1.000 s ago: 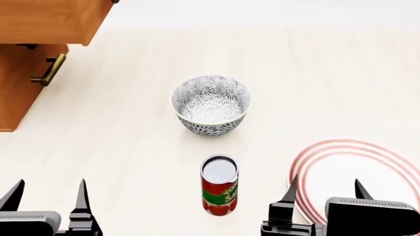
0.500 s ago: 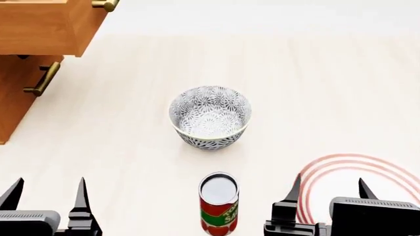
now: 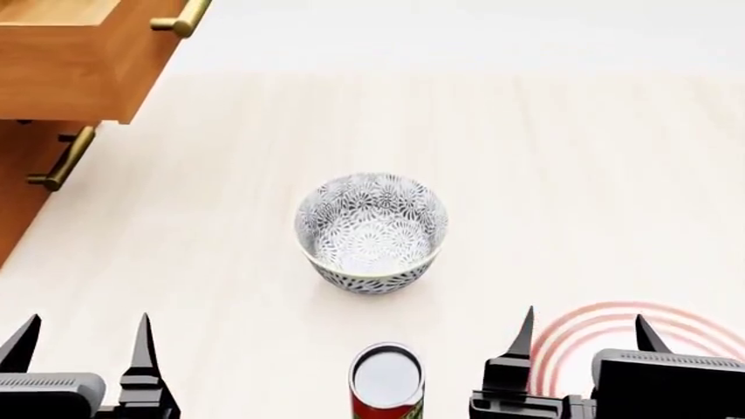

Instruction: Put the bowl on the plate.

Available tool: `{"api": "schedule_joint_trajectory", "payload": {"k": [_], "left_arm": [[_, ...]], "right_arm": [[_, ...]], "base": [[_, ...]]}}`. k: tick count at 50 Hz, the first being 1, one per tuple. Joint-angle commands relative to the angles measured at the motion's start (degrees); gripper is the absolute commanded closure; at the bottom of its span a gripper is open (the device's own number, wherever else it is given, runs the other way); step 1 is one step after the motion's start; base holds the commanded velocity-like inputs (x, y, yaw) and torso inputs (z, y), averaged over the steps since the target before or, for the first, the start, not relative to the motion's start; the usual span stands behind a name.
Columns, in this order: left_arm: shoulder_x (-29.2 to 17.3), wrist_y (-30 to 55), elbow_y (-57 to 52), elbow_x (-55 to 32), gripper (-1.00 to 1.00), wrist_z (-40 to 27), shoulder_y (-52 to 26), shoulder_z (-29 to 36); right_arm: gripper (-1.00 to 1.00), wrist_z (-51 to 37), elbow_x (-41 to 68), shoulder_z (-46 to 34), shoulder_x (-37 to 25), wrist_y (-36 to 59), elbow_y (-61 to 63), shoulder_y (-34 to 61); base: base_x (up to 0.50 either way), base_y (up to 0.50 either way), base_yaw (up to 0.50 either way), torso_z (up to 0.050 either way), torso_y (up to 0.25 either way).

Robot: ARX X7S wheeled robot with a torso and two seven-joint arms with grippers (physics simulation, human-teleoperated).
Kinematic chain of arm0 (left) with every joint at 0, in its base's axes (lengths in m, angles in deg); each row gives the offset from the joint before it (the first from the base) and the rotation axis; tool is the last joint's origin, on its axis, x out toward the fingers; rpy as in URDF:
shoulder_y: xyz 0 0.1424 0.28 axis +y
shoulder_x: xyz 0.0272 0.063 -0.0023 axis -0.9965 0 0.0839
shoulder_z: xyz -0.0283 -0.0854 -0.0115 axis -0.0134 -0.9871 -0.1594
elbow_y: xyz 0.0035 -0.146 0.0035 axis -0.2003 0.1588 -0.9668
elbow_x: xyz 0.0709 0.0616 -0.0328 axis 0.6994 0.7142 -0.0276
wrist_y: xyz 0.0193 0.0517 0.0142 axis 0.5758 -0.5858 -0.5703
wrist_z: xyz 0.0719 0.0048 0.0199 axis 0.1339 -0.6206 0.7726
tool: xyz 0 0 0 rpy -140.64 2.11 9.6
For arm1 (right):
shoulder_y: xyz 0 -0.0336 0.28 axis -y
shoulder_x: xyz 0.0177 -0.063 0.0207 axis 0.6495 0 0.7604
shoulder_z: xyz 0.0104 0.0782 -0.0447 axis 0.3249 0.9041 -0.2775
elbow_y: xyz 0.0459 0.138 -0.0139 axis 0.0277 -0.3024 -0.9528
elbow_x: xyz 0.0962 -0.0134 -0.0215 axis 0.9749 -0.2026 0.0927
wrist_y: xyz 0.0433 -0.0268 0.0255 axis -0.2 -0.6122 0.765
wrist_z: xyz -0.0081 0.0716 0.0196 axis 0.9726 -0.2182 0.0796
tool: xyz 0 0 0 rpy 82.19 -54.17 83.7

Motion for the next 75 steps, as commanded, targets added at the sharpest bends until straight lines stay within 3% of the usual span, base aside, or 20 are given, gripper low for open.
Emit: {"api": "schedule_joint_trajectory", "payload": {"k": [1, 61, 75], "left_arm": [[-0.3, -0.3, 0.2, -0.3, -1.00, -0.2, -0.1, 0.3], [-1.8, -0.1, -0.8, -1.6, -1.00, -2.0, -0.3, 1.8], [-2.3, -0.2, -1.0, -1.9, -1.00, -2.5, 0.0, 1.8]], "right_arm": [[-1.00, 0.1, 0.8, 0.2, -0.3, -0.2, 0.1, -0.1], [-1.00, -0.8, 3.3, -0.1, -1.2, 0.7, -0.5, 0.4], [-1.00, -2.7, 4.2, -2.1, -2.4, 10.1, 2.4, 4.2]], "base": [[0.14, 0.00, 0.00, 0.000, 0.000], [0.16, 0.00, 0.00, 0.000, 0.000], [0.01, 0.00, 0.00, 0.000, 0.000]]}}
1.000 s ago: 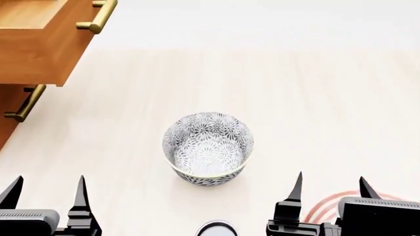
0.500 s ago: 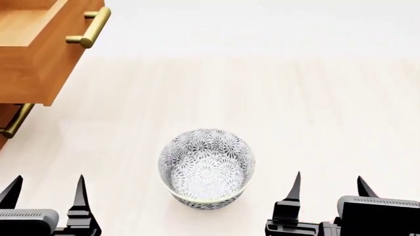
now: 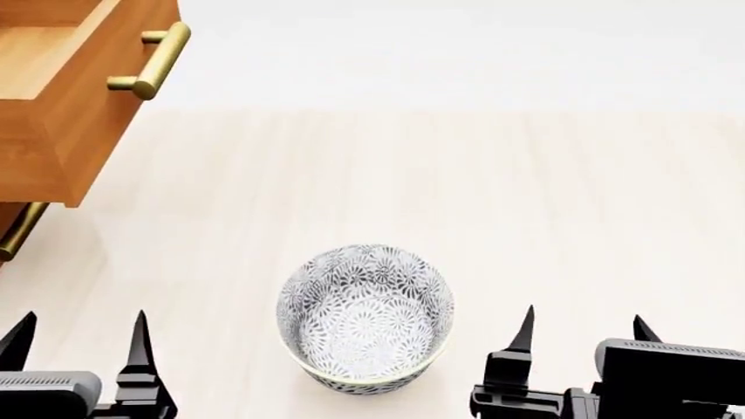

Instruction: Put the bowl on the plate.

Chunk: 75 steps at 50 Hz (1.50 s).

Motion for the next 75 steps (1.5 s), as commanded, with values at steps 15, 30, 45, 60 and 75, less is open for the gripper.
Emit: {"api": "schedule_joint_trajectory", "payload": {"k": [15, 30, 45, 60, 75], "left_arm": [[-0.6, -0.6, 0.2, -0.5, -1.00, -0.7, 0.2, 0.1], [-1.3, 0.4, -1.4, -1.0, -1.00, -1.4, 0.1, 0.0], [-1.7, 0.2, -1.4, -0.7, -1.00, -1.7, 0.2, 0.7], [-2.2, 1.7, -3.1, -0.8, -1.00, -2.5, 0.2, 1.2], [-2.6, 1.9, -4.0, -1.0, -1.00, -3.1, 0.2, 1.4]], "right_arm": [[-1.00, 1.9, 1.4, -8.5, -3.7, 15.9, 4.7, 11.5], [-1.00, 7.7, 4.3, -14.9, -5.3, 25.7, 2.9, 23.6], [-1.00, 17.2, 10.4, -20.5, -5.1, 34.9, -0.9, 36.4], [-1.00, 23.0, 14.6, -27.7, -4.3, 44.3, -6.2, 43.2], [-1.00, 27.7, 13.6, -33.7, -3.6, 44.3, -16.5, 50.8]], "base": [[0.00, 0.00, 0.00, 0.000, 0.000], [0.00, 0.00, 0.00, 0.000, 0.000], [0.00, 0.00, 0.00, 0.000, 0.000], [0.00, 0.00, 0.00, 0.000, 0.000], [0.00, 0.00, 0.00, 0.000, 0.000]]}}
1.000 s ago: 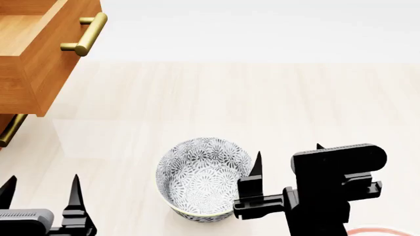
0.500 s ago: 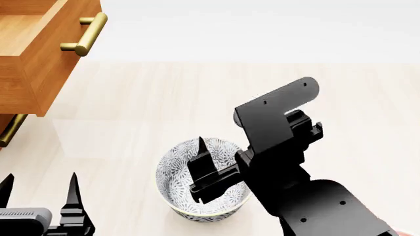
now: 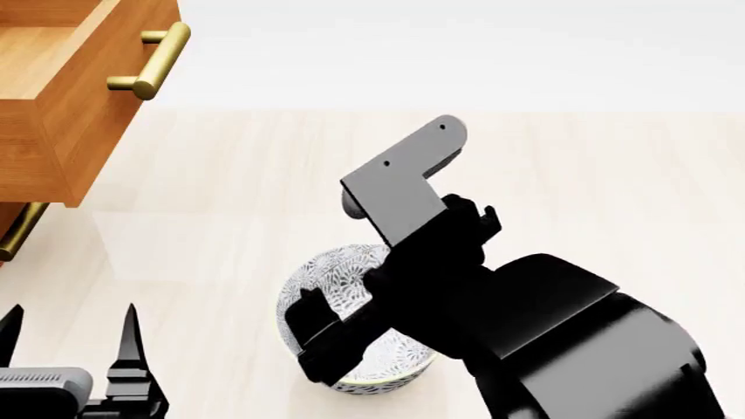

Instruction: Put the bowl on the plate.

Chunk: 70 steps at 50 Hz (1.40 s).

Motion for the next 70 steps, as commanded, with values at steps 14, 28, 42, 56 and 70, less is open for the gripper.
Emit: {"api": "schedule_joint_trajectory", "payload": {"k": [14, 28, 42, 56, 70], "left_arm": [[-0.8, 0.4, -1.6, -0.4, -1.00, -0.8, 0.4, 0.5], [-0.7, 0.0, -0.9, -0.2, -1.00, -0.9, 0.0, 1.1], [-1.1, 0.5, -1.3, -0.4, -1.00, -1.2, -0.2, 1.6], [-1.3, 0.6, -1.4, -0.6, -1.00, -1.4, -0.2, 1.9], [-1.5, 0.4, -1.4, -0.7, -1.00, -1.7, -0.3, 2.2]], "right_arm": [[-1.00, 5.4, -2.2, -9.6, 2.3, -1.0, -14.4, 8.5], [-1.00, 6.5, -3.5, -13.0, 4.9, -4.4, -20.1, 8.2], [-1.00, 8.4, -5.0, -16.3, 8.1, -9.6, -27.5, 8.4], [-1.00, 8.8, -5.8, -18.3, 9.2, -11.8, -30.4, 7.7], [-1.00, 9.3, -6.4, -20.2, 10.3, -13.4, -32.9, 7.0]], "base": [[0.00, 0.00, 0.00, 0.000, 0.000], [0.00, 0.00, 0.00, 0.000, 0.000], [0.00, 0.00, 0.00, 0.000, 0.000], [0.00, 0.00, 0.00, 0.000, 0.000], [0.00, 0.00, 0.00, 0.000, 0.000]]}}
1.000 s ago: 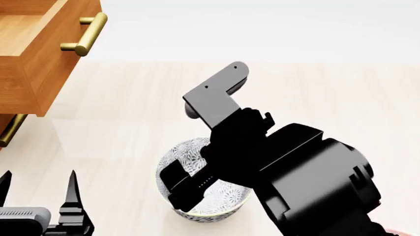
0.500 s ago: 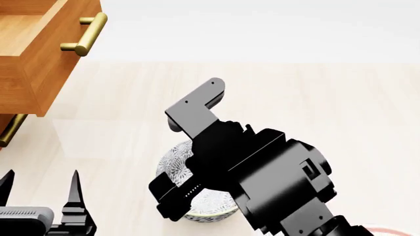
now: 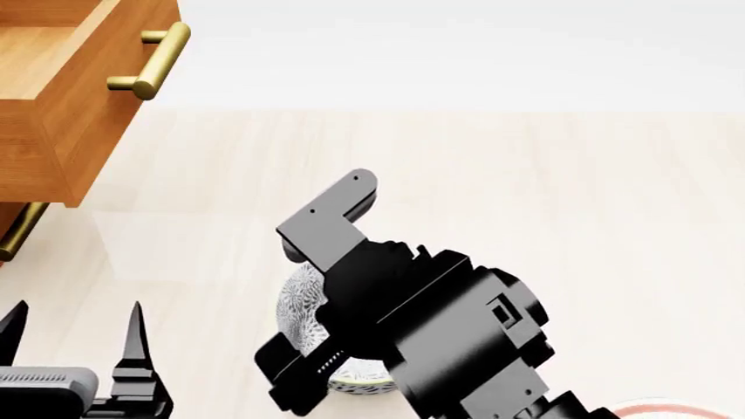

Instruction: Put the bowl on the plate.

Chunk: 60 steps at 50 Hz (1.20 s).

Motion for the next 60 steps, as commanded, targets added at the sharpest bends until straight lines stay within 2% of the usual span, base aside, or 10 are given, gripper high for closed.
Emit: {"api": "schedule_joint_trajectory", "payload": {"k": [1, 38, 60], "left_arm": [[-0.2, -0.1, -0.1, 0.0, -1.00, -0.2, 0.0, 0.3], [-0.8, -0.1, -0.5, -0.5, -1.00, -0.9, -0.1, 1.0], [-1.2, 0.5, -1.5, -0.9, -1.00, -1.4, -0.1, 1.3]], "right_arm": [[-1.00, 0.4, -0.5, -1.5, 1.0, -1.6, -2.4, -0.3], [-1.00, 2.5, -2.3, -6.8, 4.2, -6.5, -11.5, -1.0], [-1.00, 3.8, -1.5, -8.5, 7.3, -2.7, -18.1, 2.4]], "base": [[0.00, 0.00, 0.00, 0.000, 0.000], [0.00, 0.00, 0.00, 0.000, 0.000], [0.00, 0.00, 0.00, 0.000, 0.000]]}}
